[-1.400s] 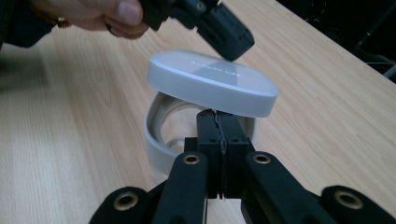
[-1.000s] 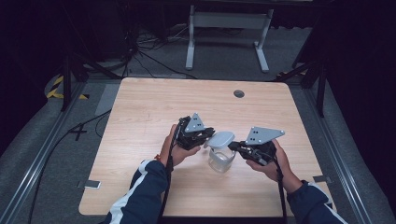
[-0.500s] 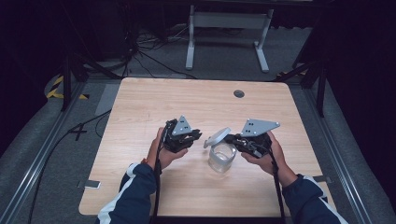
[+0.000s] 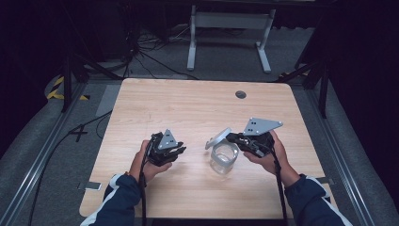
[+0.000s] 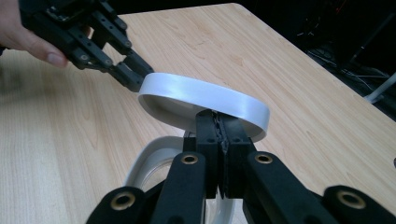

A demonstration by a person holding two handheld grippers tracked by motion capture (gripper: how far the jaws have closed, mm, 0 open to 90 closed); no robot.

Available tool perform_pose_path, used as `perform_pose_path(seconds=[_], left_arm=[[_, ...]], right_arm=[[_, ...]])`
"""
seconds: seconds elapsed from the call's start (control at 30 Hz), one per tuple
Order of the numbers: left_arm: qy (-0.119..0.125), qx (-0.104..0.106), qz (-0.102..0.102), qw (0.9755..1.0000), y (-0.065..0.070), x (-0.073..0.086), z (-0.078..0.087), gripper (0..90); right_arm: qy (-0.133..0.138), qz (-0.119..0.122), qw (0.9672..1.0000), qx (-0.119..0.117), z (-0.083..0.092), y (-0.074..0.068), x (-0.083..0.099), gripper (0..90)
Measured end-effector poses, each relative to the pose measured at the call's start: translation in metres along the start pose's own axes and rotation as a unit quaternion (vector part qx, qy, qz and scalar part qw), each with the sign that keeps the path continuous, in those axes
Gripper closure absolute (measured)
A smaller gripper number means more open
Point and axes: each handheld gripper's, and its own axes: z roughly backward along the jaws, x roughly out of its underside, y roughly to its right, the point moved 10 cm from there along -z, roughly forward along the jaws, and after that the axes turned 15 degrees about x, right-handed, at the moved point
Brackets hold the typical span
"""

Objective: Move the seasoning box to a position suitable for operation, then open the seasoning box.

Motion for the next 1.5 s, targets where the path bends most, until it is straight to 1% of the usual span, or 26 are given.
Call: perform_pose_path(seconds=[0.1, 0.13, 0.23, 0.27, 0.3, 0.37, 0.4, 0.43, 0.47, 0.57, 0.6, 0.67, 0.73, 0.8, 0.93, 1.03, 1.07, 1.13, 1.2, 1.23, 1.27, 1.3, 1.37, 1.4, 1.43, 1.5], left_arm=[[-0.001, -0.007, 0.005, 1.0, -0.002, 0.011, 0.01, 76.2], [0.001, -0.008, 0.011, 0.9999, -0.002, 0.015, 0.013, 76.2], [-0.001, -0.013, 0.02, 0.9997, -0.003, 0.028, 0.022, 75.7], [-0.001, -0.013, 0.02, 0.9997, -0.003, 0.028, 0.022, 75.6], [-0.004, -0.016, 0.026, 0.9995, -0.003, 0.037, 0.027, 75.4], [-0.006, -0.019, 0.033, 0.9993, -0.003, 0.045, 0.031, 74.9], [-0.006, -0.019, 0.033, 0.9993, -0.003, 0.045, 0.031, 74.9], [-0.011, -0.023, 0.041, 0.9988, -0.004, 0.056, 0.035, 74.7], [-0.011, -0.023, 0.041, 0.9988, -0.004, 0.056, 0.035, 74.4], [-0.012, -0.024, 0.058, 0.9979, -0.004, 0.068, 0.041, 73.2], [-0.016, -0.027, 0.056, 0.998, -0.005, 0.072, 0.043, 72.7], [-0.016, -0.028, 0.07, 0.997, -0.006, 0.082, 0.046, 70.0], [-0.017, -0.032, 0.073, 0.9967, -0.008, 0.088, 0.048, 66.8], [-0.007, -0.029, 0.084, 0.996, -0.009, 0.092, 0.05, 63.0], [-0.013, -0.03, 0.095, 0.9949, -0.012, 0.101, 0.05, 54.2], [-0.015, -0.03, 0.11, 0.9934, -0.013, 0.107, 0.05, 51.7], [-0.022, -0.025, 0.107, 0.9937, -0.013, 0.11, 0.051, 50.5], [-0.003, -0.02, 0.118, 0.9928, -0.011, 0.114, 0.05, 48.1], [-0.005, -0.026, 0.117, 0.9928, -0.011, 0.116, 0.053, 46.5], [-0.005, -0.026, 0.117, 0.9928, -0.011, 0.116, 0.053, 45.1], [-0.006, -0.025, 0.122, 0.9922, -0.01, 0.118, 0.054, 42.2], [-0.006, -0.025, 0.122, 0.9922, -0.01, 0.118, 0.054, 38.7], [-0.007, -0.028, 0.121, 0.9923, -0.01, 0.118, 0.053, 36.7], [-0.017, -0.027, 0.11, 0.9934, -0.01, 0.118, 0.053, 34.6], [-0.01, -0.03, 0.116, 0.9927, -0.011, 0.118, 0.052, 32.9], [-0.013, -0.035, 0.116, 0.9926, -0.013, 0.118, 0.052, 30.3]], right_arm=[[-0.003, 0.004, 1.0, 0.002, -0.003, 0.001, -0.005, 88.6], [-0.003, 0.011, 0.9999, 0.006, -0.004, 0.003, -0.007, 88.5], [-0.005, 0.009, 0.9999, 0.006, -0.008, 0.004, -0.011, 88.5], [-0.005, 0.012, 0.9999, 0.007, -0.009, 0.004, -0.011, 88.5], [-0.006, 0.013, 0.9999, 0.007, -0.01, 0.004, -0.012, 88.5], [-0.008, 0.013, 0.9998, 0.007, -0.012, 0.005, -0.012, 88.3], [-0.008, 0.013, 0.9998, 0.007, -0.012, 0.005, -0.012, 88.3], [-0.009, 0.011, 0.9999, 0.007, -0.014, 0.007, -0.011, 87.9], [-0.009, 0.01, 0.9999, 0.006, -0.014, 0.007, -0.01, 87.4], [-0.009, 0.008, 0.9999, 0.006, -0.014, 0.009, -0.01, 87.1], [-0.009, 0.008, 0.9999, 0.006, -0.014, 0.009, -0.009, 87.1], [-0.008, 0.012, 0.9999, 0.007, -0.012, 0.011, -0.008, 85.5], [-0.011, 0.015, 0.9998, 0.006, -0.01, 0.012, -0.005, 84.8], [-0.012, 0.018, 0.9997, 0.008, -0.009, 0.014, -0.003, 83.8], [-0.013, 0.024, 0.9996, 0.01, -0.005, 0.018, 0.001, 83.3], [-0.015, 0.028, 0.9994, 0.015, -0.001, 0.022, 0.005, 81.0], [-0.018, 0.03, 0.9993, 0.017, 0.001, 0.023, 0.006, 80.0], [-0.021, 0.033, 0.999, 0.019, 0.004, 0.026, 0.01, 75.7], [-0.027, 0.035, 0.9988, 0.019, 0.008, 0.028, 0.015, 69.2], [-0.027, 0.035, 0.9988, 0.019, 0.008, 0.028, 0.015, 69.2], [-0.029, 0.038, 0.9985, 0.026, 0.012, 0.03, 0.019, 65.7], [-0.029, 0.038, 0.9985, 0.026, 0.012, 0.03, 0.019, 65.7], [-0.029, 0.036, 0.9986, 0.024, 0.017, 0.033, 0.023, 62.2], [-0.03, 0.036, 0.9985, 0.028, 0.019, 0.035, 0.025, 60.6], [-0.031, 0.036, 0.9984, 0.032, 0.021, 0.038, 0.027, 59.5], [-0.033, 0.032, 0.9983, 0.037, 0.026, 0.041, 0.032, 57.6]])
